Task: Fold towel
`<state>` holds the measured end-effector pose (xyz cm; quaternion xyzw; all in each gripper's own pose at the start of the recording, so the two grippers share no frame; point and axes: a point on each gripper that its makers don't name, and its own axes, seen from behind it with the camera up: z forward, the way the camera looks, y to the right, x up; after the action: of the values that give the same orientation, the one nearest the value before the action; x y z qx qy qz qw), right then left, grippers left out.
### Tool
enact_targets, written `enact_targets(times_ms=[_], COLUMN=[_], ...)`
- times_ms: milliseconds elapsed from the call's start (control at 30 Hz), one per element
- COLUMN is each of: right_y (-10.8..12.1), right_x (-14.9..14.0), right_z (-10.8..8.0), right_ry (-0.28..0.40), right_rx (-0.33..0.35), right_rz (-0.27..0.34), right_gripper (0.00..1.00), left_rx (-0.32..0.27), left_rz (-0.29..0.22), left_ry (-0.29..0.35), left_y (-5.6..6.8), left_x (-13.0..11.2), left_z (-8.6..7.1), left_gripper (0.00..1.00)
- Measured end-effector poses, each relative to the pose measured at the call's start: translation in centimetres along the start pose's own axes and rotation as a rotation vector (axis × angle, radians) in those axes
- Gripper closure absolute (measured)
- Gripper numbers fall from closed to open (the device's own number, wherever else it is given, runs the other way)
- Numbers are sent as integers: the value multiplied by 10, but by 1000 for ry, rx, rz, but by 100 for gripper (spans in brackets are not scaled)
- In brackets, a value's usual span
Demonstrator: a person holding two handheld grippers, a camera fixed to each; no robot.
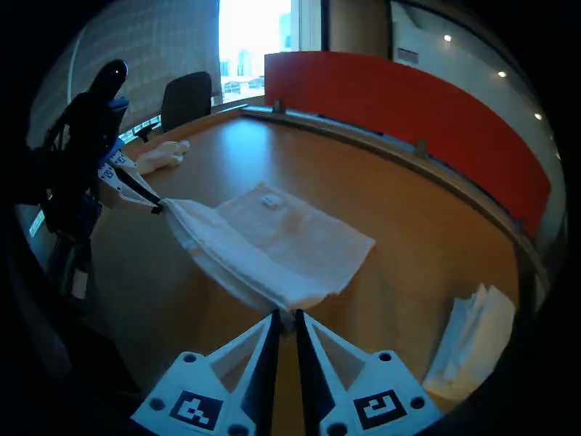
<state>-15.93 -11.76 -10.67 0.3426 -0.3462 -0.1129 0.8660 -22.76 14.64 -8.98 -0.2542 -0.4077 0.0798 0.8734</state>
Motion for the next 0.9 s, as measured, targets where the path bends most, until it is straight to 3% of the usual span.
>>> enact_targets(times_ms=[500,900], right_y=[-6,1], right_x=[11,14], right_z=[-30,-26], right_ry=[-2,-6], right_rx=[5,-1], right_rz=[7,0], right_gripper=[85,85], left_rx=[-28,-24], left_rz=[-34,-52], left_ry=[-12,-5], left_y=[17,14], left_x=[2,9], left_z=[-29,-25], left_gripper=[87,87])
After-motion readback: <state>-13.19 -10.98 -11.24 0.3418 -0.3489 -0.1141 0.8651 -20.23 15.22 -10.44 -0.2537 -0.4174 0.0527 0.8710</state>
